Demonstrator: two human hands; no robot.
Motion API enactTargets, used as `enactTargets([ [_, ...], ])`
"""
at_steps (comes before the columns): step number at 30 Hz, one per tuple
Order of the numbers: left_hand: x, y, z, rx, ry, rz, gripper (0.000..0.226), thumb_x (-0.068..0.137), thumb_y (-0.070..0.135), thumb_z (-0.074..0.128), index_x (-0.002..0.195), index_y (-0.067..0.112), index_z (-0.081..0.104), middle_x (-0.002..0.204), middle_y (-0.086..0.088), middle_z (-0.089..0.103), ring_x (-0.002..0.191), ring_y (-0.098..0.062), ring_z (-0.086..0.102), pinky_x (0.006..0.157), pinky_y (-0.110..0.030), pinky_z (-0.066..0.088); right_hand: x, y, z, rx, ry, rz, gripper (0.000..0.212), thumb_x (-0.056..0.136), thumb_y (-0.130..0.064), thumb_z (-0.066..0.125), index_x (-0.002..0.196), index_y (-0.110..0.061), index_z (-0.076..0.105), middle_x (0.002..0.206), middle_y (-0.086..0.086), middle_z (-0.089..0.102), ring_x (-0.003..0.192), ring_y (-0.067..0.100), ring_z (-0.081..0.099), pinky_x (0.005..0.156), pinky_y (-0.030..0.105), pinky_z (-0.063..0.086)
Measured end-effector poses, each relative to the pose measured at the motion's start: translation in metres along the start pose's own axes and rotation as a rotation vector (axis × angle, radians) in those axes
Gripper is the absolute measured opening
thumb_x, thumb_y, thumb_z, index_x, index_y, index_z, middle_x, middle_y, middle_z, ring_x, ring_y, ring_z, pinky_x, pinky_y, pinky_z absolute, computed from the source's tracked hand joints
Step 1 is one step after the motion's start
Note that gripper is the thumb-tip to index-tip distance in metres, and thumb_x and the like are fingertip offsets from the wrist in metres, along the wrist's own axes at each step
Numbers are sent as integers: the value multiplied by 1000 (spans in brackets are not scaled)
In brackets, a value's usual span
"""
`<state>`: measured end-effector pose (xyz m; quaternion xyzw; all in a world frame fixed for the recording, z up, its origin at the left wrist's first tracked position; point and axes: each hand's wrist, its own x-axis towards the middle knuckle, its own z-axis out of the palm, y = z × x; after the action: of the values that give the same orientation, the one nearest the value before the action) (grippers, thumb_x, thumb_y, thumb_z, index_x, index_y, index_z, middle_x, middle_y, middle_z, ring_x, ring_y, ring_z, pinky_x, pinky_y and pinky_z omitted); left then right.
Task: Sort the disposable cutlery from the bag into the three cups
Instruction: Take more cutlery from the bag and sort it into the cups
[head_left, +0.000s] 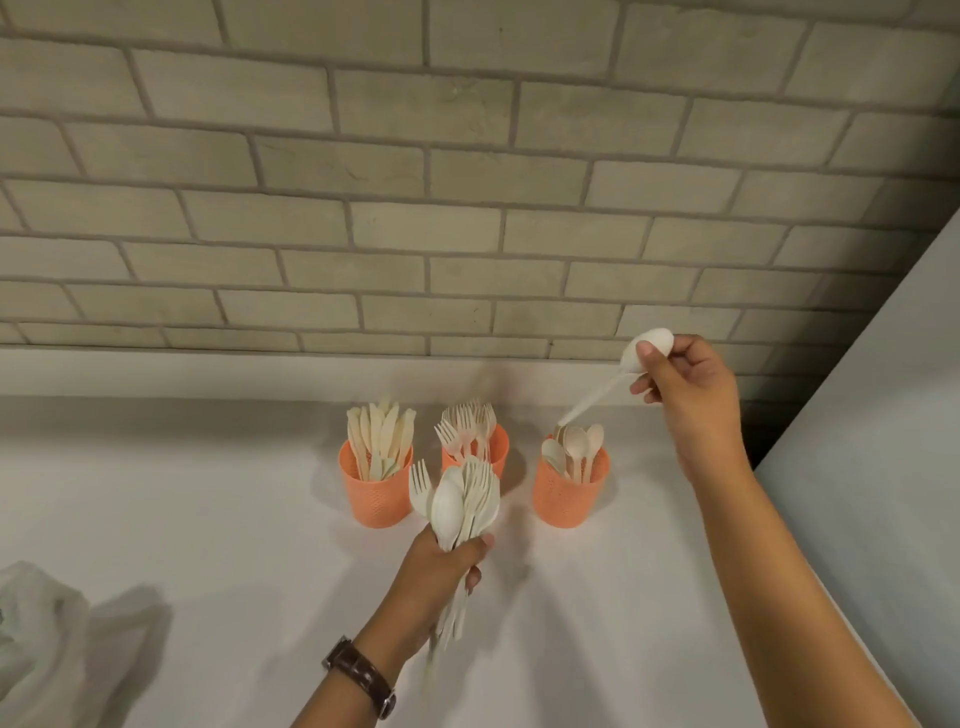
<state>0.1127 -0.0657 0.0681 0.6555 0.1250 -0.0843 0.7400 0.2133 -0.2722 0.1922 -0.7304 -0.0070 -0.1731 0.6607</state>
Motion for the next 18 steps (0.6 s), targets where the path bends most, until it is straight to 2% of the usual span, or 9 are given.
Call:
enactTargets([
  [5,6,7,1,-73,-22,-17,14,86,6,61,99,11,57,64,0,50,46,-10,43,49,-23,41,11,48,-7,-226,60,52,12,87,-19,62,92,-10,57,87,11,67,56,1,62,57,11,47],
  [8,5,10,4,-76,-33,-6,14,86,5,60,97,13,58,64,0,50,45,-10,43,49,-22,41,15,71,0,-374,-19,91,14,84,-18,66,93,-13,56,95,11,68,76,19,67,63,20,46],
  [9,5,10,5,-62,-33,3,14,86,5,60,97,13,58,64,0,50,45,-10,43,50,-22,41,15,76,4,-429,-71,131,20,82,-17,68,97,-14,56,101,9,66,83,23,65,68,24,44],
  [11,4,11,6,-20,-29,33,14,86,6,61,98,14,58,64,1,50,45,-9,44,52,-23,41,8,79,12,-505,-141,174,39,76,-13,73,111,-16,55,115,4,57,86,21,59,73,26,41],
  [12,5,11,5,9,-20,53,15,86,6,61,99,13,58,64,1,51,45,-8,44,52,-22,41,1,75,18,-515,-148,148,45,74,-13,74,115,-17,55,119,1,53,83,20,58,74,26,42],
  [14,6,11,5,80,6,88,15,86,7,62,100,11,58,61,3,51,43,-5,45,50,-18,42,-21,61,30,-446,-184,28,42,74,-12,75,110,-20,57,117,-3,52,76,17,59,70,26,44],
  [16,8,8,5,148,29,124,17,85,7,62,101,10,57,56,5,51,42,-3,45,49,-14,41,-46,47,43,-331,-338,-127,28,72,-10,77,94,-22,64,106,-2,58,78,11,58,70,22,44],
  [18,10,7,6,197,38,166,23,85,6,63,105,15,56,59,7,53,43,-1,46,51,-15,42,-66,38,55,-311,-530,-239,19,68,-16,80,78,-27,68,100,-6,59,92,8,55,80,15,41],
])
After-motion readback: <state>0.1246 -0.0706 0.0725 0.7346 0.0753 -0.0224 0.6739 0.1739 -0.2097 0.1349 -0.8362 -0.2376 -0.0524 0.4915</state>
